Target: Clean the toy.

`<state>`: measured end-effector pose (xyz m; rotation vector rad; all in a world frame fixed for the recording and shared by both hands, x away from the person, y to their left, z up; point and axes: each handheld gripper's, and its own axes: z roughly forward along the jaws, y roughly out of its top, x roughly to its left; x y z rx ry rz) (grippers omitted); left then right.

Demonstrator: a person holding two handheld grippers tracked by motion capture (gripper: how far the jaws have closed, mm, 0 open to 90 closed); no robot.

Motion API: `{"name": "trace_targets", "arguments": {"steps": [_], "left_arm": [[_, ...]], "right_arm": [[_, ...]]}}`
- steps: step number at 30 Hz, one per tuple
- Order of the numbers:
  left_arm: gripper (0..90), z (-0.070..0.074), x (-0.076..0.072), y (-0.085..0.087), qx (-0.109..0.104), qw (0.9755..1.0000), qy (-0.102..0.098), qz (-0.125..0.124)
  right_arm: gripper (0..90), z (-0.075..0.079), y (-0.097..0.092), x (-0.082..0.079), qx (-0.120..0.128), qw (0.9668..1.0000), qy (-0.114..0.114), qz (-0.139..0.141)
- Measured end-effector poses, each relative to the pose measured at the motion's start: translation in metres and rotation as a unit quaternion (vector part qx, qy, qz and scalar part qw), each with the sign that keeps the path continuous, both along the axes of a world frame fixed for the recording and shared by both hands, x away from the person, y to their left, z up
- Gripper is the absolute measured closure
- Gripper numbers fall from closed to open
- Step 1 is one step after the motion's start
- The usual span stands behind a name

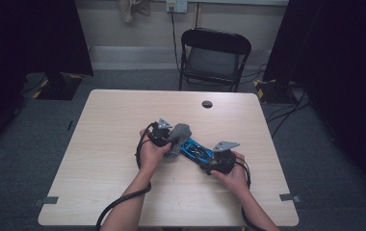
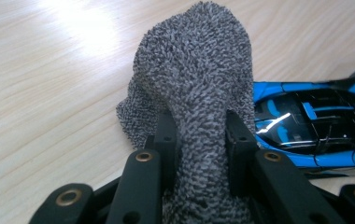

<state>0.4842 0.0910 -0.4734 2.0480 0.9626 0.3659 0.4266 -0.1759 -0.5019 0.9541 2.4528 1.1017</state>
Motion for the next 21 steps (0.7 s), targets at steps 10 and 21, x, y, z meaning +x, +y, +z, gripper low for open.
{"name": "trace_targets", "arguments": {"steps": [10, 21], "left_arm": [[72.1, 0.032, -0.016, -0.019, -0.05, 0.9967, -0.015, -0.063], [72.0, 0.028, -0.035, -0.057, -0.061, 0.9917, -0.004, -0.114]], "right_arm": [[24.6, 0.0, 0.0, 0.0, 0.0, 1.0, -0.001, 0.0], [24.6, 0.0, 0.0, 0.0, 0.0, 1.0, 0.0, 0.0]]}}
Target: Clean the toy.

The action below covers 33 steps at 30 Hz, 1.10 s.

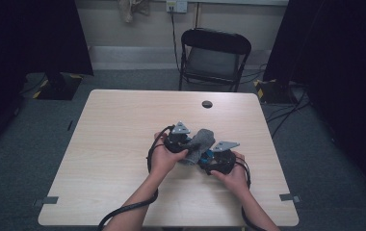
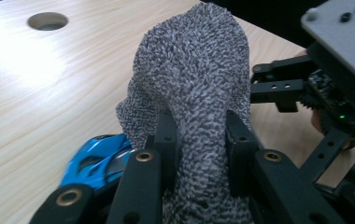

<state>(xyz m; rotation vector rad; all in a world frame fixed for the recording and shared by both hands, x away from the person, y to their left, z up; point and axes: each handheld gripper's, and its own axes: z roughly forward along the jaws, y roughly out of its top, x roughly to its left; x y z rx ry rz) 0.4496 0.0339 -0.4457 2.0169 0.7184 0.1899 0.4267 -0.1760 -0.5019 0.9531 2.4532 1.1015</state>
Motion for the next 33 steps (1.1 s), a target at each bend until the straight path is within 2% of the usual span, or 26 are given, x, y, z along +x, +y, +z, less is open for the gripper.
{"name": "trace_targets", "arguments": {"steps": [10, 17, 23, 26, 33], "left_arm": [[72.0, -0.001, -0.01, -0.023, 0.006, 0.9996, 0.003, -0.027], [71.9, -0.011, -0.013, -0.035, 0.007, 0.9992, 0.013, -0.036], [71.6, -0.022, -0.016, -0.039, 0.006, 0.9991, 0.011, -0.04], [71.7, -0.024, -0.016, -0.039, 0.005, 0.9992, 0.01, -0.038], [71.6, -0.022, -0.015, -0.041, 0.018, 0.9992, 0.004, -0.035]], "right_arm": [[24.6, 0.0, 0.0, 0.0, 0.0, 1.0, 0.0, 0.0], [24.6, 0.0, 0.0, 0.0, 0.0, 1.0, 0.0, -0.001], [24.6, 0.0, 0.0, 0.0, 0.0, 1.0, -0.001, 0.0], [24.6, 0.0, 0.0, 0.0, 0.0, 1.0, -0.001, 0.0], [24.6, 0.0, 0.0, 0.0, 0.0, 1.0, -0.001, 0.0]]}}
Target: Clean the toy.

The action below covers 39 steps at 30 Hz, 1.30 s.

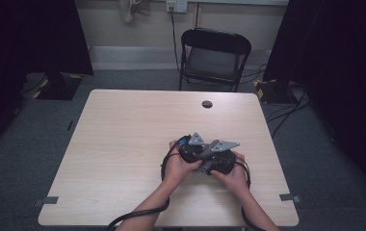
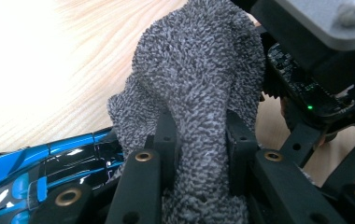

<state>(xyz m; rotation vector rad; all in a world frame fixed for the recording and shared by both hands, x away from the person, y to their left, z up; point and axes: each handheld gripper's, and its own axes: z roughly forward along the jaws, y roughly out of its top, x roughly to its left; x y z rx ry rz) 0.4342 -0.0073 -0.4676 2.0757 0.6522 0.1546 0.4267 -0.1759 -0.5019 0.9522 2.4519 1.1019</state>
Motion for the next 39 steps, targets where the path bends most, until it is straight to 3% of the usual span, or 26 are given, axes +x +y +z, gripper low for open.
{"name": "trace_targets", "arguments": {"steps": [14, 26, 39], "left_arm": [[71.1, 0.005, 0.012, 0.0, 0.024, 0.9996, -0.006, 0.016], [71.0, 0.008, 0.025, 0.011, 0.042, 0.9983, -0.014, 0.038], [70.8, 0.005, 0.034, 0.02, 0.031, 0.9976, -0.01, 0.062]], "right_arm": [[24.7, 0.0, 0.0, 0.0, 0.0, 1.0, 0.001, 0.0], [24.7, 0.0, 0.0, 0.0, 0.0, 1.0, 0.001, 0.0], [24.7, 0.0, 0.0, 0.0, 0.0, 1.0, 0.0, 0.0]]}}
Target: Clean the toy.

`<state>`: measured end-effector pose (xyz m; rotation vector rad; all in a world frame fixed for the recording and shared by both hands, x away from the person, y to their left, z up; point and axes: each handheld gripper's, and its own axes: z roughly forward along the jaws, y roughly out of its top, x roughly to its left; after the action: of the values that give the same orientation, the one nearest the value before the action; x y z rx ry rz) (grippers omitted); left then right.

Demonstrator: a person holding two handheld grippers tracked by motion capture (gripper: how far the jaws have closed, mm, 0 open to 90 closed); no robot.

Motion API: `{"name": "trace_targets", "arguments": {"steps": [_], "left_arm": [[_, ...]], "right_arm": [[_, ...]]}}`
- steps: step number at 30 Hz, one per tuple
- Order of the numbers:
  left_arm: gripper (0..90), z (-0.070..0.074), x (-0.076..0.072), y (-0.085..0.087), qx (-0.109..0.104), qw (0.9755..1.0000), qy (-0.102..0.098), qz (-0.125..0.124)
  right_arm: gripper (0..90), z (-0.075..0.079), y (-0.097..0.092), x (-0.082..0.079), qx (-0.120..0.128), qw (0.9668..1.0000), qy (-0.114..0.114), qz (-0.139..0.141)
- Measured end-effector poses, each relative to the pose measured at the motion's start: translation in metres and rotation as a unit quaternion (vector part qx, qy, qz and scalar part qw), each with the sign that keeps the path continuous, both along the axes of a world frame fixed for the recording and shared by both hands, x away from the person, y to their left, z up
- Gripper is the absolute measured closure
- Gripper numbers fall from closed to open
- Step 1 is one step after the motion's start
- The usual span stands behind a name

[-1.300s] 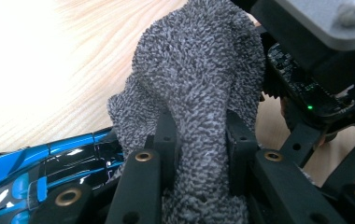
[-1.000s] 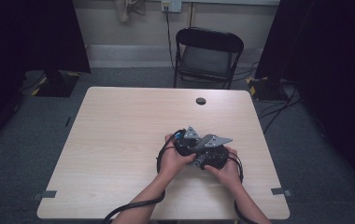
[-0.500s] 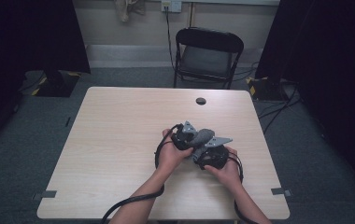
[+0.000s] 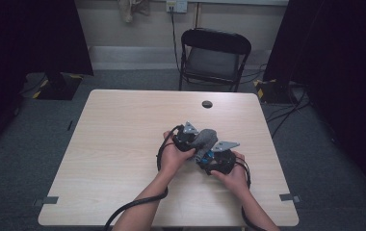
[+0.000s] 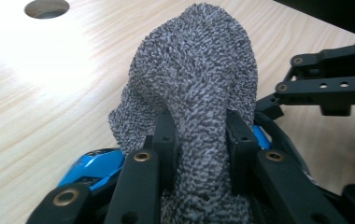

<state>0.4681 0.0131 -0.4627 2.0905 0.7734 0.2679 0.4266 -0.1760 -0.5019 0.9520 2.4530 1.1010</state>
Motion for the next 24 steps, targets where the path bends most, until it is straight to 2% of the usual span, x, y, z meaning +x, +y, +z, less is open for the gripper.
{"name": "trace_targets", "arguments": {"steps": [3, 6, 7, 13, 24], "left_arm": [[70.7, 0.0, 0.002, 0.003, 0.003, 1.0, -0.005, 0.005], [70.7, -0.001, 0.005, 0.006, -0.005, 0.9999, 0.0, 0.015], [70.6, -0.002, 0.005, 0.007, -0.013, 0.9997, 0.005, 0.018], [70.6, -0.003, 0.009, 0.012, -0.007, 0.9997, 0.001, 0.025], [70.5, -0.006, 0.014, 0.018, -0.013, 0.9993, 0.002, 0.035]], "right_arm": [[24.7, 0.0, 0.0, 0.0, 0.0, 1.0, 0.0, 0.0], [24.7, 0.0, 0.0, 0.0, 0.0, 1.0, 0.0, 0.0], [24.7, 0.0, 0.0, 0.0, 0.0, 1.0, 0.0, 0.0], [24.7, 0.0, 0.0, 0.0, 0.0, 1.0, 0.0, 0.0], [24.7, 0.0, 0.0, 0.0, 0.0, 1.0, 0.0, 0.0]]}}
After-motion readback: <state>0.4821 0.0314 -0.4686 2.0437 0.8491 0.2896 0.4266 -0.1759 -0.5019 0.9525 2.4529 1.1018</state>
